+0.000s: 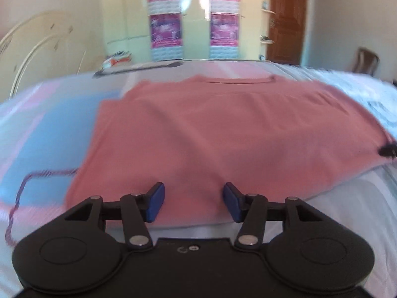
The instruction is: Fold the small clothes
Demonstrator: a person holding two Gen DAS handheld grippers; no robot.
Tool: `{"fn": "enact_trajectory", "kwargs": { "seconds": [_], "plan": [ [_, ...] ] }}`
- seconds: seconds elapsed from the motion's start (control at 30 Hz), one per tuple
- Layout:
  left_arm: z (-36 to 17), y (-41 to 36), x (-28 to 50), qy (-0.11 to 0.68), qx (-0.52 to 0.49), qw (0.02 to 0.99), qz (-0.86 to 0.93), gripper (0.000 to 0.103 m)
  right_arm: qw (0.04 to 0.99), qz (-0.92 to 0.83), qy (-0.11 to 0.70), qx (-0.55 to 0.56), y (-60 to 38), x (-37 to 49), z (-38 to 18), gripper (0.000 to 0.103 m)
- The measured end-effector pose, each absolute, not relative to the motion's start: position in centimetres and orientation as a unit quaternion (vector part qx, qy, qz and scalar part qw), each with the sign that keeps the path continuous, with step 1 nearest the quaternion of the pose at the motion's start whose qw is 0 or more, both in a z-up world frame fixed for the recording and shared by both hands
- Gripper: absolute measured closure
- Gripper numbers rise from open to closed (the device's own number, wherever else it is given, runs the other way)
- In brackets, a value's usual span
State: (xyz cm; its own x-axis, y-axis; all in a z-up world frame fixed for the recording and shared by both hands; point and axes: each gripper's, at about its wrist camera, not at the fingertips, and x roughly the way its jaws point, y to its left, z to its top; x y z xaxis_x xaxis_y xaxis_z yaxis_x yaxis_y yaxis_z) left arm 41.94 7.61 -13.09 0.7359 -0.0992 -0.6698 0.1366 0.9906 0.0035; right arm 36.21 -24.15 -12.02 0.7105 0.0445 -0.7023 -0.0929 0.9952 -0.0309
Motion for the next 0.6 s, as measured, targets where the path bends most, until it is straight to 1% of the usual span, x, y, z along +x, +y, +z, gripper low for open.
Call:
{"fn": "enact_trajectory", "kwargs": {
  "seconds": [0.07,0.17,0.23,0.3,0.4,0.47,0.53,0.6],
  "plan": [
    [-12.9,8.2,41.7,0.359,0.027,0.931,-0.057,0.050,0.923,0.032,0.384,-0.013,-25.9,36.0,-11.8,0.079],
    [-12.5,8.3,41.5,0.359,0.032,0.932,-0.044,0.055,0.922,0.038,0.385,-0.015,-26.1,36.0,-11.0,0.079],
    [-12.1,8.4,41.3,0.353,0.029,0.935,-0.036,0.055,0.931,0.034,0.364,-0.004,-26.2,35.4,-9.7,0.079],
    [-12.4,8.8,41.5,0.363,0.030,0.931,-0.031,0.055,0.934,0.028,0.356,0.001,-26.4,35.6,-9.5,0.079],
    [-12.7,9.2,41.7,0.371,0.021,0.928,-0.033,0.054,0.917,0.024,0.398,-0.009,-26.6,36.5,-11.3,0.079],
    [-12.3,9.4,41.2,0.365,0.012,0.930,-0.024,0.055,0.919,0.029,0.394,-0.017,-26.3,36.2,-11.0,0.079],
    [-11.8,9.7,40.8,0.350,0.005,0.937,-0.020,0.053,0.923,0.027,0.384,-0.009,-26.5,35.9,-10.4,0.079],
    [-12.5,10.0,41.2,0.371,0.003,0.928,-0.016,0.053,0.929,0.027,0.369,-0.004,-26.8,35.5,-10.2,0.079]
  ]
}}
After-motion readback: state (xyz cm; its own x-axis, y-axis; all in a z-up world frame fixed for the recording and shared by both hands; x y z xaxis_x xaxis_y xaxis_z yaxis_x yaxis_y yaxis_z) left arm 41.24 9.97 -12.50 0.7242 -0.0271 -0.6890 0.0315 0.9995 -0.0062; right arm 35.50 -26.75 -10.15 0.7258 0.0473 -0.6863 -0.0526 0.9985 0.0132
